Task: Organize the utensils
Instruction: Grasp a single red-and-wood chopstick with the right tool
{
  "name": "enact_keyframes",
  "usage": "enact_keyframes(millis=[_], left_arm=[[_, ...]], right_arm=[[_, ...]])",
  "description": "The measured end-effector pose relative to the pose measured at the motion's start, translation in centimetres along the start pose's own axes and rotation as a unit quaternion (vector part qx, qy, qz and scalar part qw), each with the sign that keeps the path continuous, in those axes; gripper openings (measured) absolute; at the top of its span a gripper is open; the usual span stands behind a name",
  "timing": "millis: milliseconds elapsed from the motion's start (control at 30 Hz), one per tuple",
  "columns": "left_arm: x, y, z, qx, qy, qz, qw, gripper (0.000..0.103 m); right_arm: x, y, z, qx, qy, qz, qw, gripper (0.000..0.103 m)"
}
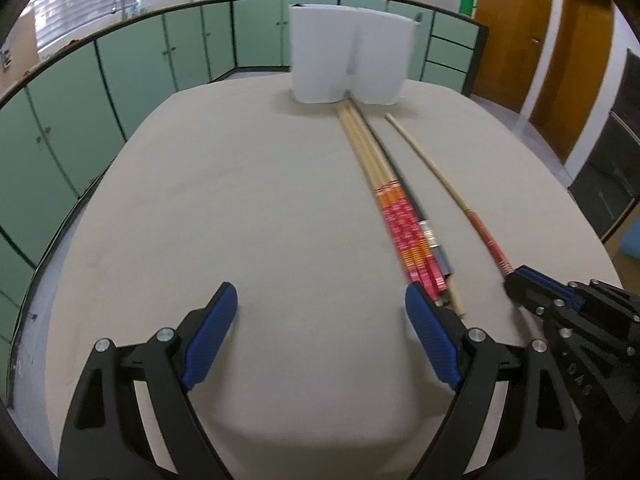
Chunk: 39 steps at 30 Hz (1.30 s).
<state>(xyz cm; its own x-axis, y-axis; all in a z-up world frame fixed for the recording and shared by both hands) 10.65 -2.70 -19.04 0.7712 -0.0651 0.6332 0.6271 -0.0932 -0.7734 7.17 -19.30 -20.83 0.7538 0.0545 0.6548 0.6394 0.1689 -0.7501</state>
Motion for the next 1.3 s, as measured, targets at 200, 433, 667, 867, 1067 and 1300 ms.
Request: enact_keyframes(millis=[200,433,667,867,1067,1300], left_arm=[[0.4,1.2,-1.3,0.006,0.018,0.009,0.9998,0.084],[0.4,1.6,-0.4,0.029,0.004,0.02,0.9994,0.087],[-0.4,0.8,1.0,0.024,-0.009,0.018,0.9995,0.086],[0.0,0.1,-0.5,-0.014,-0.007,0.0,0.9999,0.086],[0.4,1.7,-1.0,0.018,0.006,0.02,0.9996,0.087],[-0.1,1.1,0.9,0.036,-0.008,0.023,0.9991,0.087]], right_arm=[[-0.1,0.0,-1.0,0.001,0.012,0.001,1.0,0.006],[-0.2,0.0,-1.3,0.006,0.015,0.002,1.0,0.006],[-0.3,-0.1,-1.6,0.017,0.02,0.002,1.0,0.007],[-0.3,-0.1,-1.7,0.021,0.024,0.002,0.999,0.007],[-0.3,-0.1,-1.9,0.023,0.025,0.003,0.999,0.007],[-0.3,-0.2,-1.6,0.029,0.014,0.002,0.999,0.016]])
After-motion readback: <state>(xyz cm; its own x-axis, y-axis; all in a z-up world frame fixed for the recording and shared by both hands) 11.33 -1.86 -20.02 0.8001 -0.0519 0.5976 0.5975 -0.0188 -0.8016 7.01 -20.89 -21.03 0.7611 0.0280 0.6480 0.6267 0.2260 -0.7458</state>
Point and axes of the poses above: each gripper's, at about its wrist camera, not at the fingertips, and y roughly the way its jaws point, z to its left, x to its top, the point moved 1 cm from there along y, roughly the way its jaws point
